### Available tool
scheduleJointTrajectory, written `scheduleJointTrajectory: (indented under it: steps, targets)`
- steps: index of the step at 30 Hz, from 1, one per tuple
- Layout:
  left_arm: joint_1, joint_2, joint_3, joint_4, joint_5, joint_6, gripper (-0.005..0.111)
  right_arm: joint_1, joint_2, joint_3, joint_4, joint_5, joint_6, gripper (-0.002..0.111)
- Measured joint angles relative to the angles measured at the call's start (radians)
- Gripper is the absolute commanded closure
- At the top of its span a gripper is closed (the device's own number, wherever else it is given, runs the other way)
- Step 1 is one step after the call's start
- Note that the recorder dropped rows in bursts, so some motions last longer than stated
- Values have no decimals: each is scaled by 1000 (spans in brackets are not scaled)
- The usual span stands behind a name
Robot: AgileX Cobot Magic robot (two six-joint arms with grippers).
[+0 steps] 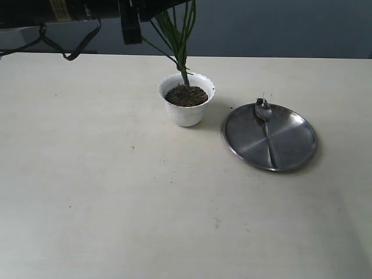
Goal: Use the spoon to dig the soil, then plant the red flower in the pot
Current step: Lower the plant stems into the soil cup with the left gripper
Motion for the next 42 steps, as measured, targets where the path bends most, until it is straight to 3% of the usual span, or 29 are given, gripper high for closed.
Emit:
scheduleJointTrajectory:
  steps: [16, 23, 28, 42]
  targets:
    - [0, 90, -131, -19, -2, -135, 106, 0, 0, 0, 0, 0, 0, 109]
    - [-37, 92, -134, 4, 163, -16, 106, 0, 0, 0, 0, 0, 0, 109]
    - [-91, 115, -134, -68, 184, 56, 106, 0, 0, 0, 0, 0, 0, 109]
    - [-48, 269, -261, 41, 152, 46, 106, 0, 0, 0, 0, 0, 0, 109]
